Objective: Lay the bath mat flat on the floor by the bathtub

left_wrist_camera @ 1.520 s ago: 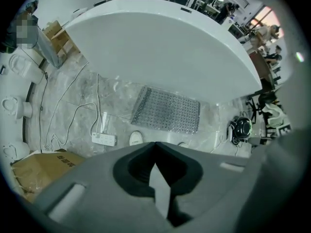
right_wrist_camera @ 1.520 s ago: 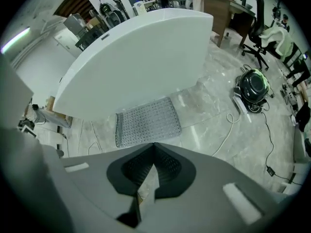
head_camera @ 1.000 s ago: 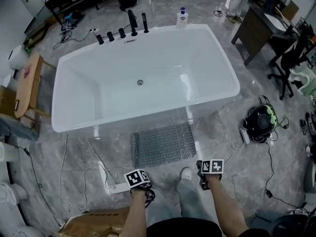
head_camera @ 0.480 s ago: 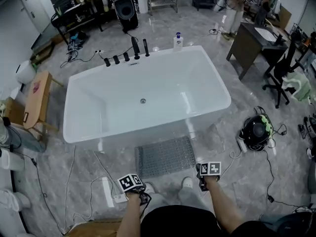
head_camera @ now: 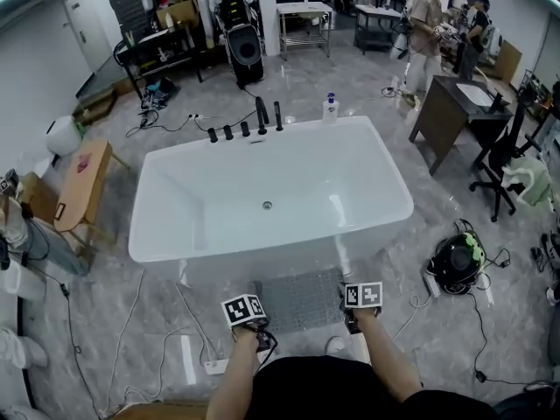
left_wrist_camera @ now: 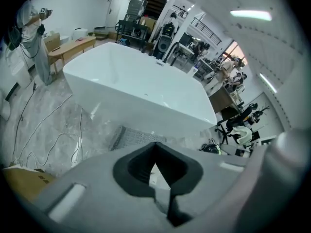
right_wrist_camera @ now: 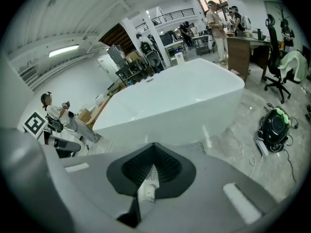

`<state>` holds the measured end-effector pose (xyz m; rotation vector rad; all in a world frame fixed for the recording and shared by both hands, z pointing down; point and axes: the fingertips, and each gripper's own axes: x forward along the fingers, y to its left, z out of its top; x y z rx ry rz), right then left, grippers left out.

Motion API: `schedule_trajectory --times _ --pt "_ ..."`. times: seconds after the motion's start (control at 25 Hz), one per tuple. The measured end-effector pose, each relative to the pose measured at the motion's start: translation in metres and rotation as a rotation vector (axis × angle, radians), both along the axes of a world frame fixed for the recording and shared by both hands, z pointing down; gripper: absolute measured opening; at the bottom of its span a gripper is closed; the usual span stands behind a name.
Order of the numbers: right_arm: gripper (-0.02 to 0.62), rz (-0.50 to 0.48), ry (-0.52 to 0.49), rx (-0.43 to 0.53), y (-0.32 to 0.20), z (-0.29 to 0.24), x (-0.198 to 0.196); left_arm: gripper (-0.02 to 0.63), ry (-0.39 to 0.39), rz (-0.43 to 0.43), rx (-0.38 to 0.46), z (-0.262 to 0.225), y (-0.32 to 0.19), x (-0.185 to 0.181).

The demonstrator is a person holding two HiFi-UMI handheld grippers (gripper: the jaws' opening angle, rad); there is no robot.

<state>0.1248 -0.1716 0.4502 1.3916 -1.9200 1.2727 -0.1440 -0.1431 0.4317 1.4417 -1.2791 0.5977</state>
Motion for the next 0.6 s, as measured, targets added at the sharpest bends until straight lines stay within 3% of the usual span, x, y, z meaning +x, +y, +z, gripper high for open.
schedule_trajectory --times 0.16,0.28,0.36,0.6 --pt "0.006 -0.041 -0.004 0.08 -0.03 -0.032 -0.017 0.005 0.005 0.034 0.062 -0.022 -0.029 0.012" --pt "0.006 -0.13 0.065 0.161 -0.05 -0.061 -0.03 0.005 0.068 0.05 0.087 -0.043 -0.049 0.024" --pt "0.006 -0.188 0.112 0.231 -0.068 -0.085 -0.038 0.005 0.089 0.064 0.147 -0.065 -0.072 0.03" --pt "0.006 -0.277 0.2 0.445 -0.115 -0.175 -0.051 0.005 0.048 0.13 0.317 -0.14 -0.124 0.032"
